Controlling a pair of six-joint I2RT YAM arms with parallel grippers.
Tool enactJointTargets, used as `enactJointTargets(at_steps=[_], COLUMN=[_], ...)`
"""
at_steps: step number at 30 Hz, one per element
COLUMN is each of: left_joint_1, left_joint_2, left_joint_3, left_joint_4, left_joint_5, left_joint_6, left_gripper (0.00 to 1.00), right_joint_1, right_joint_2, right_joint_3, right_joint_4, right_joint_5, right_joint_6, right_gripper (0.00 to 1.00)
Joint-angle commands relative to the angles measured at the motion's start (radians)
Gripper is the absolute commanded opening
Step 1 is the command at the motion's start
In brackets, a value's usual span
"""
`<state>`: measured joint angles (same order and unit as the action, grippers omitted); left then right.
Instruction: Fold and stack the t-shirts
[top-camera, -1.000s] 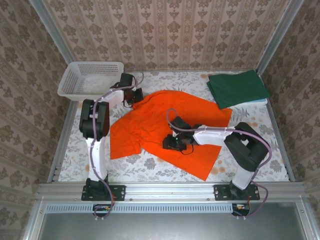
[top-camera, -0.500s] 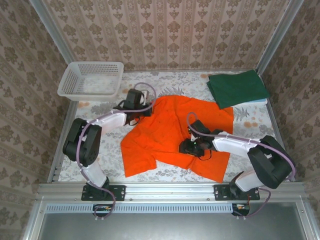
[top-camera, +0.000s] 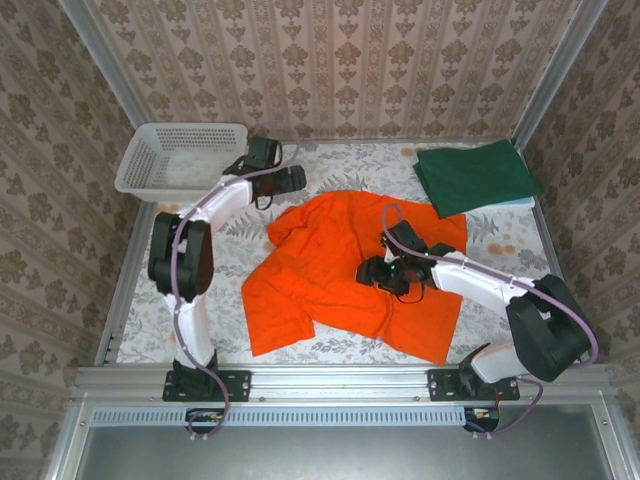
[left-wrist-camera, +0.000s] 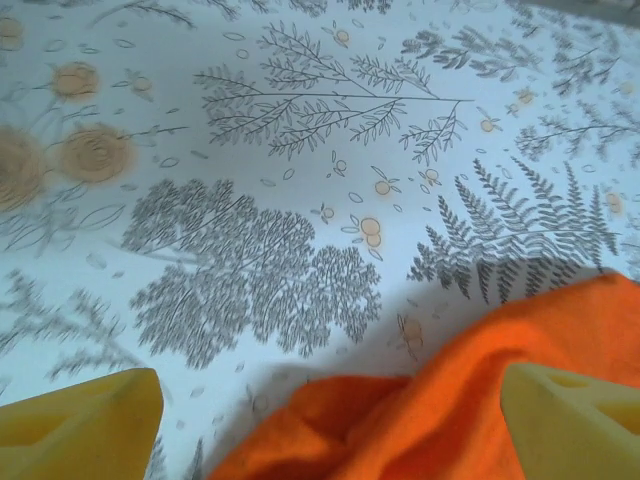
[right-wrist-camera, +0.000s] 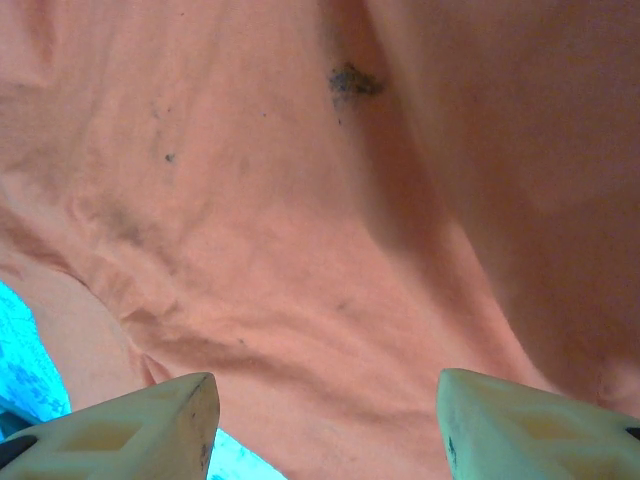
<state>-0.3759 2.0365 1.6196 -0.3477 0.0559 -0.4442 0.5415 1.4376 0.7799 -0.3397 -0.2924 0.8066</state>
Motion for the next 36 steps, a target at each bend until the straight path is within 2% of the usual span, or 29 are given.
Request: enactJointTargets(at_steps=[1,5,8,11,18,21,24,30,34,36], left_joint_1=[0.018,0.016,0.014,0.013,0.011,0.005,-0.003,-0.074,-0.241,-0.351], left_joint_2=[0.176,0.240,0.255,0.257,0.192,0.161,0.098,-0.141,-0.282,-0.323], left_joint_3=[0.138,0.185,0.186,0.167,0.052,0.015,-0.055,-0.308,-0.533,-0.634], left_joint_4=[-0.204,-0.220,-0.210,-0.171,-0.008,0.035,0.116,0.375,0.584,0.662], left_joint_5=[0.093,0.180,0.258,0.339,0.468,0.477,0.446,0.183,-0.025,-0.137], left_joint_6=[0.044,0.079,0.096,0.105,0.087,0.091,0.095,0.197,0.338,0.403], left_gripper=[0.84,0.84,0.75,0.52,0.21,0.00,0.00,0.00,0.00,0.00], right_joint_1=[-0.010,-0.022,-0.033,-0.046,-0.062,-0.062,-0.063,-0.063,-0.063,-0.064], right_joint_2=[0.033,0.026,0.019,0.012,0.022,0.020,0.020,0.012,0.005,0.000], right_joint_3=[0.027,0.031,0.028,0.017,0.012,0.012,0.015,0.009,0.003,-0.006], right_joint_4=[0.005,0.003,-0.003,-0.001,-0.007,-0.007,-0.013,-0.017,-0.019,-0.015], right_joint_5=[0.007,0.025,0.030,0.032,0.033,0.033,0.034,0.035,0.040,0.051], right_joint_6=[-0.026,-0.036,-0.040,-0.034,-0.021,-0.018,-0.017,-0.014,-0.011,-0.006], right_gripper=[0.61,0.62,0.63,0.63,0.63,0.63,0.62,0.61,0.61,0.61])
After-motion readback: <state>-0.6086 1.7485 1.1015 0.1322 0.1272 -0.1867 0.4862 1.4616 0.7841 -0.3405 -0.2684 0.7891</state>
